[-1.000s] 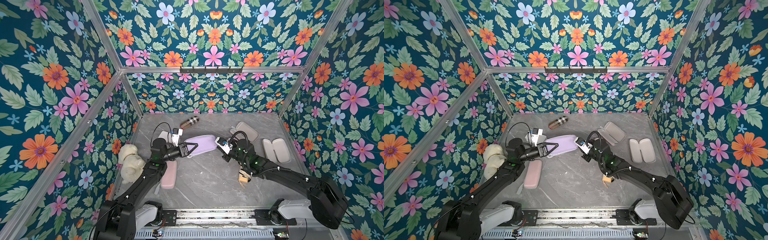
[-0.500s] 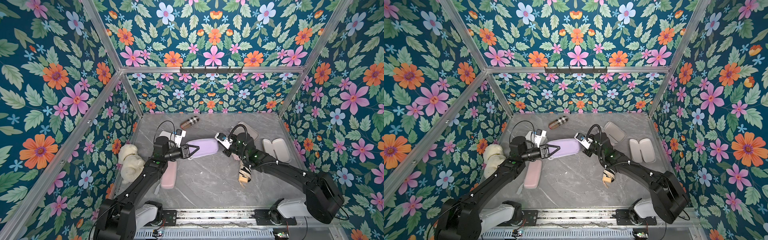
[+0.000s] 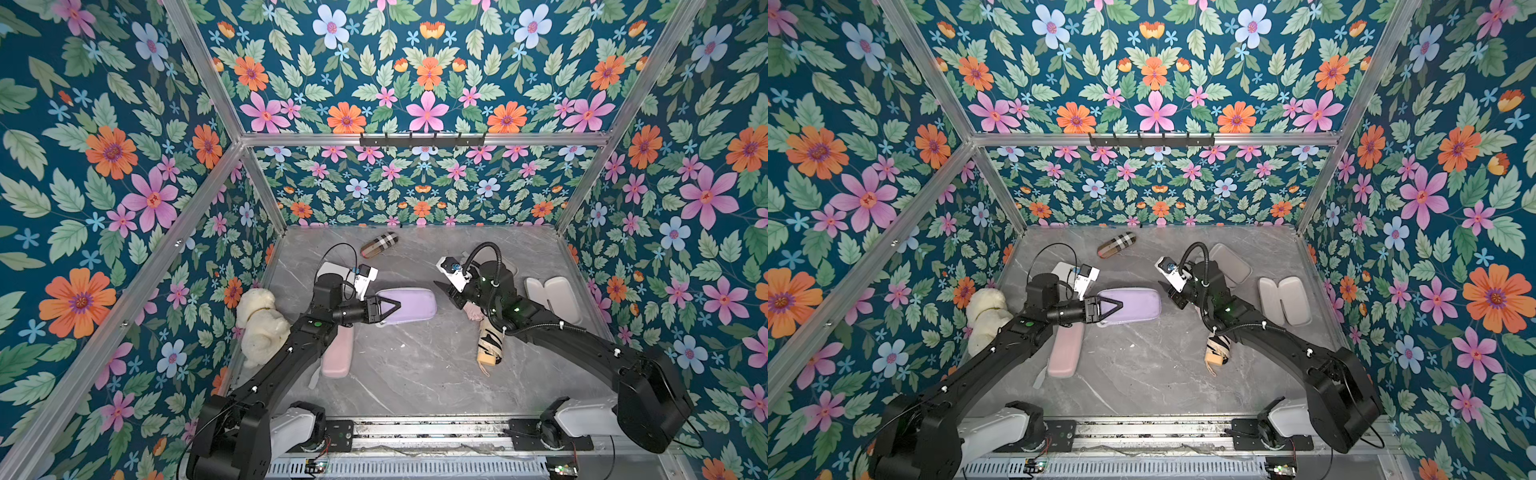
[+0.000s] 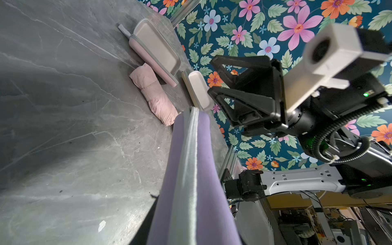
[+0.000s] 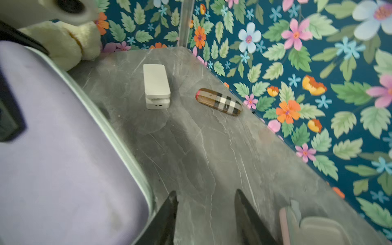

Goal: Put umbrellas into zippered umbrella sleeves
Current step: Zip the zipper on the umbrella sleeve, then adjust the umbrella sleeve.

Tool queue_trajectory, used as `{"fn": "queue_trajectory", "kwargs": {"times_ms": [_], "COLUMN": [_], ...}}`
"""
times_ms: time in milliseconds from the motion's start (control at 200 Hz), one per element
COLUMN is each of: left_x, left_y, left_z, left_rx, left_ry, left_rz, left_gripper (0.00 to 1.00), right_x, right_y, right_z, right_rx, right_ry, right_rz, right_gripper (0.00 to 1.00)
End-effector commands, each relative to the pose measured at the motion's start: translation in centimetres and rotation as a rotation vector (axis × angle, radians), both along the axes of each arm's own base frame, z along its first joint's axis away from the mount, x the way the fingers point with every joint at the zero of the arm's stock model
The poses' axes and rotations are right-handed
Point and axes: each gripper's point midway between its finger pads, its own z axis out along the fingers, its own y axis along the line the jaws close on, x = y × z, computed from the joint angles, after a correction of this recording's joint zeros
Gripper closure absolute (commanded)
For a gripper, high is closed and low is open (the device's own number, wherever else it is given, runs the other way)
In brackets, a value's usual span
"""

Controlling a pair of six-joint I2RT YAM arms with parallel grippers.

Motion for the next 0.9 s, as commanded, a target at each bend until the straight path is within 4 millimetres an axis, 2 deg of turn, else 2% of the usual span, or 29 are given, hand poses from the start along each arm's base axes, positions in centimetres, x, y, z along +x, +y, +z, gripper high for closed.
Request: {"fn": "queue_trajectory", "kwargs": {"times_ms": [0, 75, 185, 285, 350, 420, 575, 745, 895], "left_x": [0.6, 0.9, 1.2, 1.1, 1.0, 0.7, -0.2, -0.9, -0.7], "left_y": [-0.3, -0.6, -0.7, -0.7, -0.8, -0.8, -1.1, -1.4, -1.5], "left_z": [1.8, 1.8, 1.6, 1.6, 2.0, 2.4, 3.5, 4.4, 5.9], "left_rx": [-0.036, -0.045, -0.045, -0.046, -0.056, -0.068, -0.102, -0.135, -0.166], "left_ry": [-0.089, -0.075, -0.067, -0.067, -0.075, -0.083, -0.104, -0.128, -0.172], "left_rz": [-0.014, -0.023, -0.027, -0.029, -0.036, -0.045, -0.09, -0.137, -0.149], "left_gripper": [0.98, 0.98, 0.98, 0.98, 0.98, 0.98, 0.98, 0.98, 0.95], "right_x": [-0.9, -2.1, -4.1, -5.8, -6.2, -6.2, -5.4, -5.8, -6.2], "right_y": [-1.9, -1.7, -0.4, 1.5, 2.3, 2.7, 4.0, 6.1, 6.5], "right_z": [-2.4, -3.0, -2.5, -1.1, -0.7, -0.9, -1.1, 1.2, 2.3], "right_rx": [0.126, 0.232, 0.354, 0.473, 0.529, 0.537, 0.571, 0.655, 0.715], "right_ry": [0.268, 0.45, 0.636, 0.711, 0.741, 0.764, 0.795, 0.839, 0.841], "right_rz": [-0.126, -0.138, -0.074, 0.06, 0.112, 0.135, 0.187, 0.359, 0.434], "right_gripper": [0.5, 0.48, 0.45, 0.35, 0.28, 0.26, 0.26, 0.31, 0.4]}}
